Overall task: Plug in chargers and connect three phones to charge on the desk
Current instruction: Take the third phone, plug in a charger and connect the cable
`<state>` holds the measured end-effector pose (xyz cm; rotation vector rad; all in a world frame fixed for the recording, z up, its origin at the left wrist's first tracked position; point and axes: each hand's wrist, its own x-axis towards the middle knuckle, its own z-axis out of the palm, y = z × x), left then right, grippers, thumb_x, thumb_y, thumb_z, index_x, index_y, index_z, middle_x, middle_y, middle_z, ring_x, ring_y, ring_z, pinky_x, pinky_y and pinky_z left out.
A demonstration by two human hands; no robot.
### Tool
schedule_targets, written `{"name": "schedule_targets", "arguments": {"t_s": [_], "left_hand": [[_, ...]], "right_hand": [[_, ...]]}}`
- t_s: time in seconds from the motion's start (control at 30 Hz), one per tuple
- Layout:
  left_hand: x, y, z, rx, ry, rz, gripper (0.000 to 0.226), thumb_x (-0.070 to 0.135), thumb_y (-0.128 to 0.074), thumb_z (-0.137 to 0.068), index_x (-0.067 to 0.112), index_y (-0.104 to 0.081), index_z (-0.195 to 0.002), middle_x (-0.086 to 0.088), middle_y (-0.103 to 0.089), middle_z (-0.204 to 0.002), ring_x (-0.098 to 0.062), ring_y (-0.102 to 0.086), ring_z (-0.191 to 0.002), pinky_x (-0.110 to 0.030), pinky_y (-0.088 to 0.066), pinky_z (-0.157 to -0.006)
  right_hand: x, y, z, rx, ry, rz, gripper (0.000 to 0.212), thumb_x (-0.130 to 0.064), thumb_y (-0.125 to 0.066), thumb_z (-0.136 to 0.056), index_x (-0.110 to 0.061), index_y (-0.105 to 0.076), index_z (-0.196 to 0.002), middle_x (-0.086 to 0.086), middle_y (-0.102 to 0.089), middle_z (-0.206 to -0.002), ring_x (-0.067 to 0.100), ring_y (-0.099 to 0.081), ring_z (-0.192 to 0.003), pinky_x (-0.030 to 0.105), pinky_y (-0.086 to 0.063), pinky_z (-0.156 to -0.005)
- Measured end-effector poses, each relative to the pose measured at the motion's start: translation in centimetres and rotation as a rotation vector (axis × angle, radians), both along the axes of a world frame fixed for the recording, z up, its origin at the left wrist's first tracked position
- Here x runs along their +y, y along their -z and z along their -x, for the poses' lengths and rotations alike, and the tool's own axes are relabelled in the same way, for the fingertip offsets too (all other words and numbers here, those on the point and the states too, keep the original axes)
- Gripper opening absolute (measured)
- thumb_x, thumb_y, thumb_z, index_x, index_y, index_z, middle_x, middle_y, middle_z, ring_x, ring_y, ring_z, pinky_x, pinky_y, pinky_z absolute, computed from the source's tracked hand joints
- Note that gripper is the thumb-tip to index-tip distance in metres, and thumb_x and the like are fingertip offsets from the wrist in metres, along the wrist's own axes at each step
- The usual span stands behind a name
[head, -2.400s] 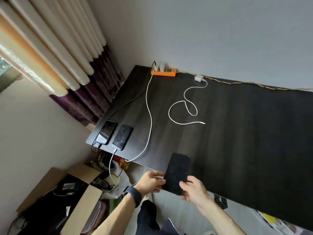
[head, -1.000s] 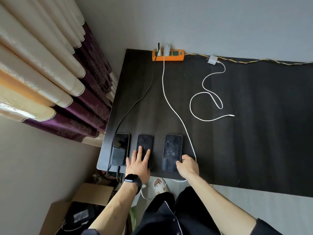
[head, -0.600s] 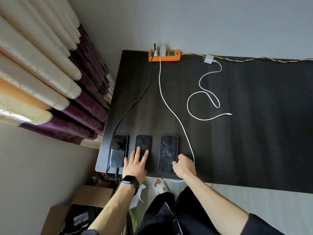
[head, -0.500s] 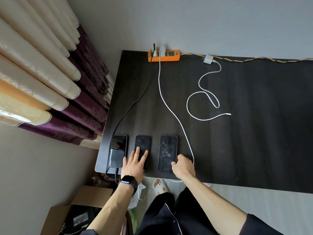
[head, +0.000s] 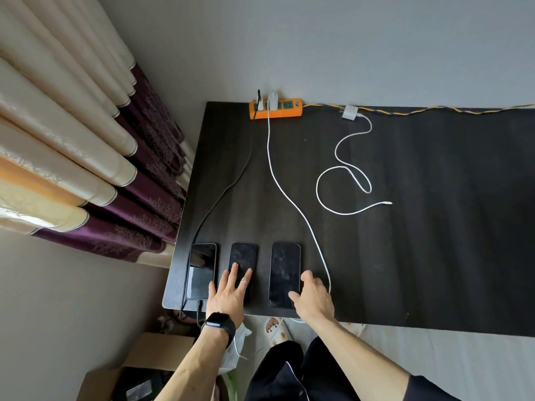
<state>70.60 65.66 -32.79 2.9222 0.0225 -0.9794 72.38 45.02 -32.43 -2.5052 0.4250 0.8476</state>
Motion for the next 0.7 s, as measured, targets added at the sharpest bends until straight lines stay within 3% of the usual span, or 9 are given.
{"name": "schedule_targets", "arguments": {"t_s": [0.1,0.2,0.3,0.43,0.57,0.7], "left_hand": [[-0.3,-0.7,-0.5,0.024,0.0,-0.003,0.086,0.006,-0.047,-0.093,0.037,0.003,-0.156,-0.003,0.012,-0.166,-0.029,0.002,-0.152,-0.054,-0.012,-0.122],[-0.7,-1.2,-1.1,0.032,0.011,-0.026,0.079,0.013,-0.048,-0.093,0.034,-0.005,-0.156,-0.007,0.002,-0.166,-0.03,-0.006,-0.151,-0.053,-0.015,-0.12],[-1.2,-1.9,-2.0,0.054,0.011,-0.034,0.066,0.021,-0.047,-0.093,0.029,-0.021,-0.153,-0.012,-0.019,-0.16,-0.032,-0.023,-0.145,-0.05,-0.023,-0.117],[-2.1,-2.9,-5.1,0.024,0.02,0.002,0.05,0.03,-0.045,-0.092,0.026,-0.04,-0.142,-0.006,-0.045,-0.141,-0.029,-0.04,-0.133,-0.044,-0.035,-0.108],[-6.0,-4.2,-9.9,-0.047,0.002,0.127,0.05,0.03,-0.046,-0.091,0.026,-0.044,-0.14,-0.002,-0.049,-0.14,-0.027,-0.044,-0.131,-0.041,-0.038,-0.106],[-11.9,-6.1,-15.8,-0.11,-0.021,0.278,0.054,0.029,-0.048,-0.09,0.028,-0.042,-0.144,0.0,-0.046,-0.143,-0.024,-0.042,-0.133,-0.039,-0.037,-0.108]], "right_hand": [[-0.3,-0.2,-0.3,0.009,-0.011,-0.017,0.042,-0.036,-0.066,-0.093,-0.023,-0.043,-0.126,0.005,-0.057,-0.123,0.028,-0.061,-0.109,0.034,-0.047,-0.072],[-0.6,-0.5,-0.8,0.05,-0.012,-0.066,0.04,-0.034,-0.065,-0.093,-0.021,-0.045,-0.125,0.006,-0.058,-0.122,0.028,-0.061,-0.108,0.037,-0.051,-0.082],[-1.4,-1.1,-1.5,0.099,0.03,-0.173,0.043,-0.034,-0.061,-0.093,-0.021,-0.048,-0.132,0.004,-0.06,-0.124,0.022,-0.062,-0.108,0.031,-0.05,-0.088],[-4.6,-3.9,-3.0,-0.014,0.188,-0.327,0.035,-0.032,-0.062,-0.093,-0.025,-0.058,-0.127,-0.003,-0.064,-0.122,0.011,-0.061,-0.097,0.018,-0.042,-0.08],[-9.4,-6.7,-5.9,-0.171,0.297,-0.367,0.025,-0.027,-0.065,-0.093,-0.027,-0.064,-0.118,-0.007,-0.067,-0.114,-0.001,-0.064,-0.086,0.001,-0.039,-0.068],[-14.7,-7.9,-9.6,-0.273,0.345,-0.353,0.025,-0.023,-0.066,-0.093,-0.027,-0.065,-0.118,-0.006,-0.068,-0.117,0.003,-0.066,-0.097,0.003,-0.041,-0.074]]}}
